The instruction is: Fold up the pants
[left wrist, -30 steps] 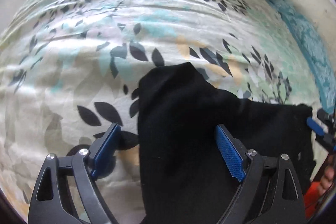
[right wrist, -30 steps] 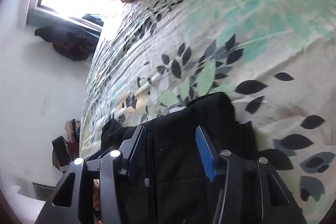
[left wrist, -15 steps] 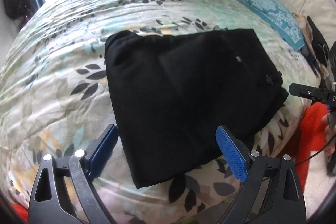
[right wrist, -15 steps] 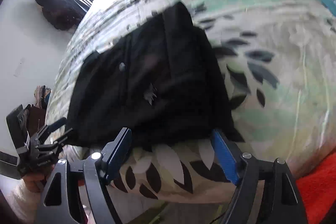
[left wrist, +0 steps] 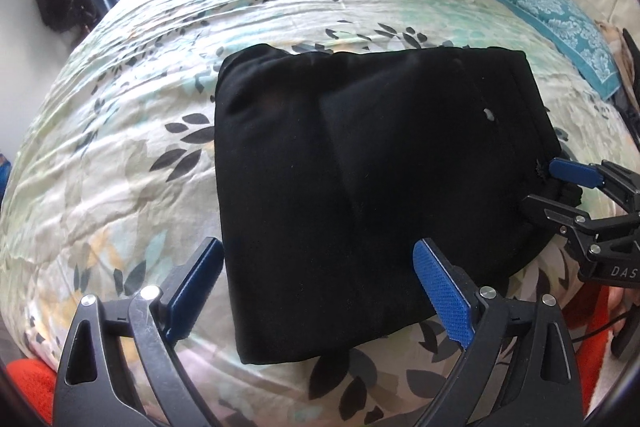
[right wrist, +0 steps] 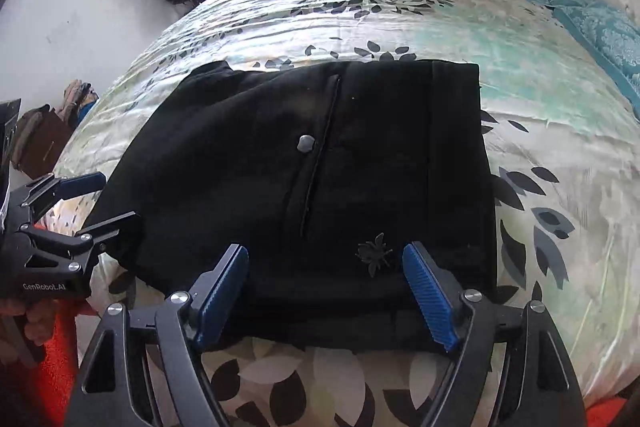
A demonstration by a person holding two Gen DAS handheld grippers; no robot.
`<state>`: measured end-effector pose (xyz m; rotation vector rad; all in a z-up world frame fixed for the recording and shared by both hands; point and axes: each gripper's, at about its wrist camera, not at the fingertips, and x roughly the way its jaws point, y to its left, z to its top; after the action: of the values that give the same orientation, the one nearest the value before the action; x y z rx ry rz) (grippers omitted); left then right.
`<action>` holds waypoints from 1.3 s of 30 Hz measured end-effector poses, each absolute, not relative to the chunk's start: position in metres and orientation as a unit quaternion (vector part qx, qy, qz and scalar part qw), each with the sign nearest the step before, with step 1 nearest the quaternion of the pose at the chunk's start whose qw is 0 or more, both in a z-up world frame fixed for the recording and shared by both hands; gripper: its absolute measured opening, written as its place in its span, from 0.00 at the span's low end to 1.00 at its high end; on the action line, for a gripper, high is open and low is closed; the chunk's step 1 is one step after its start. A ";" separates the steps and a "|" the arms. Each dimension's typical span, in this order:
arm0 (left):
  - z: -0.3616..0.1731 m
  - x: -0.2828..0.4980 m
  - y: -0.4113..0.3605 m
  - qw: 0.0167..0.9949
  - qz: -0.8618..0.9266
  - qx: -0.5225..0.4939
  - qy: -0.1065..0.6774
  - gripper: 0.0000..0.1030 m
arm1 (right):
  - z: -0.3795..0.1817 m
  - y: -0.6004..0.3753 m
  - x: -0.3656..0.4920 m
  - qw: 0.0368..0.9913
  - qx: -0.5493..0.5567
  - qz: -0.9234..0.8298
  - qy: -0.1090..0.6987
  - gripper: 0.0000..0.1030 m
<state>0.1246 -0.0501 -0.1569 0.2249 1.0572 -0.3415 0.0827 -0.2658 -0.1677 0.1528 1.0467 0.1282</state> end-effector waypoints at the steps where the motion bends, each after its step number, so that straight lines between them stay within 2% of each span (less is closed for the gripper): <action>1: -0.157 0.125 -0.050 0.843 -0.161 0.104 0.503 0.94 | -0.168 -0.266 0.080 0.862 0.075 0.061 0.497 0.78; 13: -0.162 0.126 -0.052 0.841 -0.148 0.111 0.508 0.96 | -0.168 -0.266 0.077 0.865 0.077 0.060 0.492 0.79; 23: -0.173 0.114 -0.021 0.832 -0.173 0.052 0.525 0.99 | -0.170 -0.262 0.070 0.864 0.066 0.061 0.496 0.80; 27: -0.167 0.106 -0.008 0.832 -0.186 0.038 0.522 0.99 | -0.169 -0.260 0.064 0.861 0.063 0.062 0.501 0.80; 29: -0.160 0.103 0.000 0.838 -0.188 0.031 0.512 0.98 | -0.169 -0.259 0.061 0.856 0.065 0.064 0.509 0.85; 32: -0.145 0.100 0.013 0.853 -0.180 0.014 0.490 0.98 | -0.167 -0.253 0.053 0.852 0.037 0.057 0.519 0.85; 36: -0.130 0.103 0.034 0.871 -0.160 -0.009 0.465 0.98 | -0.137 -0.266 0.036 0.879 0.059 0.037 0.472 0.85; 39: -0.130 0.097 0.033 0.878 -0.160 0.018 0.451 0.98 | -0.110 -0.286 0.033 0.903 0.071 0.007 0.424 0.85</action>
<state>0.0965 0.0326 -0.1301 0.0377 0.9407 -0.3337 0.0331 -0.2860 -0.1103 0.1465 0.8764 0.0136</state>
